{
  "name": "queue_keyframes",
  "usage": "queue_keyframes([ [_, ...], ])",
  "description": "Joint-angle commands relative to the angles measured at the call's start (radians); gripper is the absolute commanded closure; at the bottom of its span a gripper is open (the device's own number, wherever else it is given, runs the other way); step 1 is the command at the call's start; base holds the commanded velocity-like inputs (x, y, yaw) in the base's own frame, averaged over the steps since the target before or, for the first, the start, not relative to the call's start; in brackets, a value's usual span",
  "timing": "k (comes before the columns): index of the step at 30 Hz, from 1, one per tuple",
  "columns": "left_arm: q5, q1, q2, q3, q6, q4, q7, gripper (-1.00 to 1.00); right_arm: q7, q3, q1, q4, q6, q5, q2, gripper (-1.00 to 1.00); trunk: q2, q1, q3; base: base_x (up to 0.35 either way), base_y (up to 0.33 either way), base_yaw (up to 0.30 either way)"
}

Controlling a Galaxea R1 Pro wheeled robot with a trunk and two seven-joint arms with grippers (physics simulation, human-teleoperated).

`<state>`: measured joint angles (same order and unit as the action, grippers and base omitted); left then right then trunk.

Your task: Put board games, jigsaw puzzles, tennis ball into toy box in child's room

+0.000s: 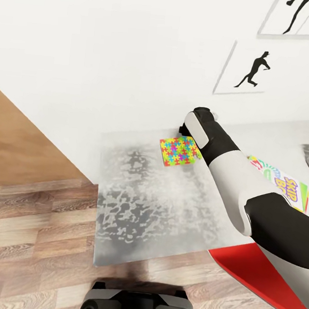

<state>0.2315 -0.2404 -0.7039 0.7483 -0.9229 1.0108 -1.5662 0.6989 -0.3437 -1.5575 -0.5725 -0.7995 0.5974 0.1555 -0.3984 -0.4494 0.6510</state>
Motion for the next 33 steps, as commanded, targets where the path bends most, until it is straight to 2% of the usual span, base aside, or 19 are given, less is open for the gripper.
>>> queue_keyframes([
  [1,-0.001,0.0,0.0,0.0,-0.01,0.0,-0.005,-1.0,0.009,-0.006,-0.001,-0.001,-0.002,0.01,-0.001,-1.0,-0.002,-0.001,0.001,0.029,0.002,0.0],
  [33,-0.001,0.0,0.0,0.0,-0.01,0.0,-0.005,-1.0,0.012,-0.006,-0.001,-0.001,0.002,0.01,0.011,-1.0,-0.002,-0.001,0.006,0.023,0.0,0.0],
])
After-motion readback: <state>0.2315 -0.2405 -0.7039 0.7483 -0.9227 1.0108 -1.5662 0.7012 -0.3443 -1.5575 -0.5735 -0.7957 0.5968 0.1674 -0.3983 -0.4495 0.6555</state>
